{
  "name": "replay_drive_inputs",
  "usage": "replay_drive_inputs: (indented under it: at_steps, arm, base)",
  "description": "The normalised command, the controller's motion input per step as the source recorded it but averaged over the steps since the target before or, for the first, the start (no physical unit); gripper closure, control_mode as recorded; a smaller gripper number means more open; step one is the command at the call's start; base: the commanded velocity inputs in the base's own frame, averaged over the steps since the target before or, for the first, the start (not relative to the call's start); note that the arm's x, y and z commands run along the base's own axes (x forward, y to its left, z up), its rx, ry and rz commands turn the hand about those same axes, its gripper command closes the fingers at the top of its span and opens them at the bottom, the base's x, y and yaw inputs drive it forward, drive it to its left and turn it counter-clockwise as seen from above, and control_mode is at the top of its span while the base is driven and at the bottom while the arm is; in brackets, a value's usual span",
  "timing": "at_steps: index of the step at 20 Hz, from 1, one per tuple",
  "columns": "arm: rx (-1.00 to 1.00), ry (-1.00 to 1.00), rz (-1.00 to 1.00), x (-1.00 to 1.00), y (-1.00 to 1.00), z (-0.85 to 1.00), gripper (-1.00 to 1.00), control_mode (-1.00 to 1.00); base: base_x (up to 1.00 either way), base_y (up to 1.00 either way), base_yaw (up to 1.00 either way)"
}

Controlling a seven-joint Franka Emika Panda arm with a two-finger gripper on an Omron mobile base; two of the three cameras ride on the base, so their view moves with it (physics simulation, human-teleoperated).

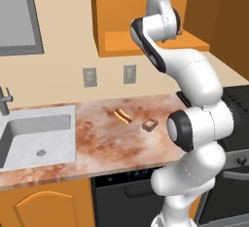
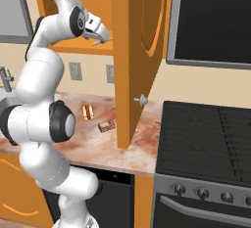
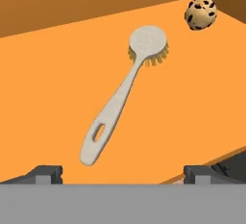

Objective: Pick the bar soap and dish brush from the cabinet and place them on the counter.

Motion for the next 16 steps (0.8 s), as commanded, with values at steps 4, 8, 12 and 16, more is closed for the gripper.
replay_drive_inputs:
  at_steps: [4,8,12,16]
  arm:
    - [0.0,0.02,-0.04,0.24,0.0,-0.02,-1.0,-1.0]
    - [0.0,0.01,-0.04,0.28,-0.01,-0.1,-1.0,-1.0]
    - [0.0,0.0,-0.03,0.22,-0.02,-0.12,-1.0,-1.0]
    - [0.0,-0.01,0.0,0.2,-0.04,-0.09,-1.0,-1.0]
  base:
    - [0.0,0.0,0.0]
    - [0.0,0.0,0.0]
    - [0.0,0.0,0.0]
    - [0.0,0.0,0.0]
